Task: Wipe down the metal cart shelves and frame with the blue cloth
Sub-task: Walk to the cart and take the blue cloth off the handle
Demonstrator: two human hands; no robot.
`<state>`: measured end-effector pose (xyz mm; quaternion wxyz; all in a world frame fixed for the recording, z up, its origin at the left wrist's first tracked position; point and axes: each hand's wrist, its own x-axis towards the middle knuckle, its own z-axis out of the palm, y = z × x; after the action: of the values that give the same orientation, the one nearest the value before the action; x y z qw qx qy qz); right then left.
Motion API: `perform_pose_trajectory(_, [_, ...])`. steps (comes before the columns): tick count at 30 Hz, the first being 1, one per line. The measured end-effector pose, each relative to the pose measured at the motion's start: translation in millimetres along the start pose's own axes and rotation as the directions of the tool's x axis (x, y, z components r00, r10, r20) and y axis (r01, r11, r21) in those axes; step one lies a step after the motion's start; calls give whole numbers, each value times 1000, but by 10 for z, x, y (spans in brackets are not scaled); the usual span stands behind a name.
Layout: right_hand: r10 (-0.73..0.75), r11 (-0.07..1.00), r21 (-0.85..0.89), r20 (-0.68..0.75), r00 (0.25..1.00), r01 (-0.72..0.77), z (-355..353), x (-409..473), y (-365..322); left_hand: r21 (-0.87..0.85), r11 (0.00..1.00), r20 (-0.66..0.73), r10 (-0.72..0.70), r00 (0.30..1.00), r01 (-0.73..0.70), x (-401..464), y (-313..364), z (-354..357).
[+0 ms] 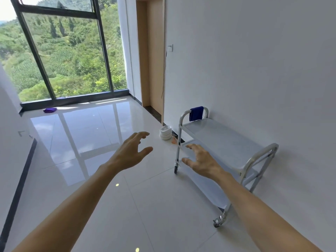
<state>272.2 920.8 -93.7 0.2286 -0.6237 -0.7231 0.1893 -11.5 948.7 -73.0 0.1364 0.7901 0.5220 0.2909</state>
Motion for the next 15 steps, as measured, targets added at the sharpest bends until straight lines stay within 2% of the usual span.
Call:
perform_pose_trajectory(6, [79,996,38,-18,997,-78,114,1051,101,-60,998,51,23,998,-20,1180,-552,97])
perform_pose_trajectory(15, [211,974,92,-16,977,-209,176,2258,573,-135,989,166,74,983,-52,2512,-1009,572])
